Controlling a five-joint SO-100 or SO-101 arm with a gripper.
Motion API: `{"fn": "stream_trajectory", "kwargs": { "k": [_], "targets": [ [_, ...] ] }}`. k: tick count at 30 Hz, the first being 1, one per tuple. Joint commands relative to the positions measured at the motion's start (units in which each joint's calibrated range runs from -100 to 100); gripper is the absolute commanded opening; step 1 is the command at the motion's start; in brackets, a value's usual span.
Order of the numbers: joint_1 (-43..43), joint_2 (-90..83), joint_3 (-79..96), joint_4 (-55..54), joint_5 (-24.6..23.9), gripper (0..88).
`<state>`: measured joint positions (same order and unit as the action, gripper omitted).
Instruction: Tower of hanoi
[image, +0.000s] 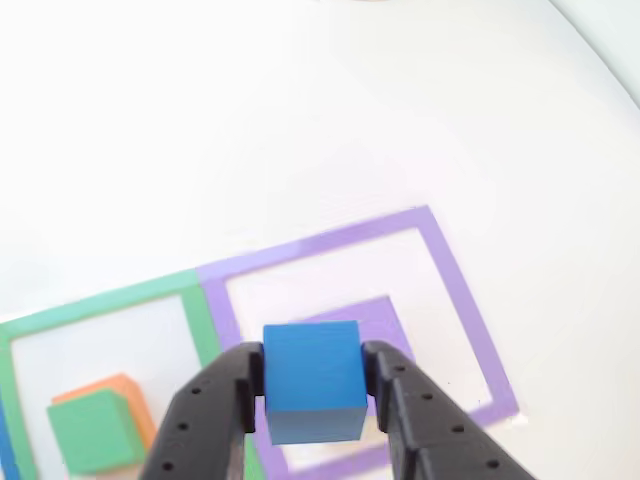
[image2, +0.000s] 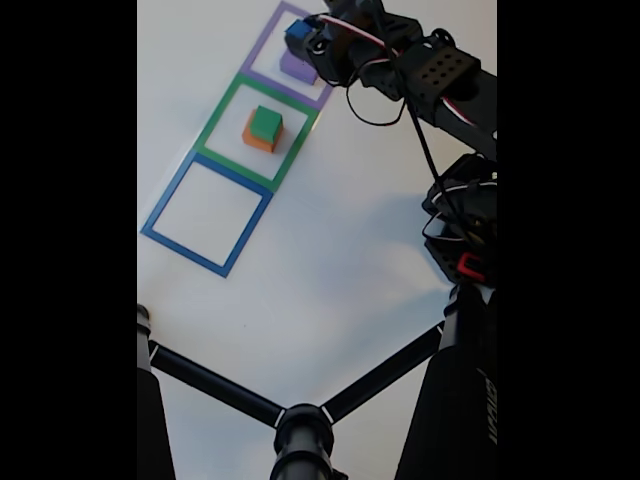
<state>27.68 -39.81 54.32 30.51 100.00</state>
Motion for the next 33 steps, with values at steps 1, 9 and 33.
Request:
{"fn": "stream_trajectory", "kwargs": {
  "k": [1,9,33],
  "targets": [
    [-2.4,-6.5,-21.6,38.1,0.0,3.2],
    [-9.8,-6.2,-48.1,67.1,0.0,3.2],
    [-23.9,-8.9,13.0,-9.5,0.0,3.9]
  ]
}}
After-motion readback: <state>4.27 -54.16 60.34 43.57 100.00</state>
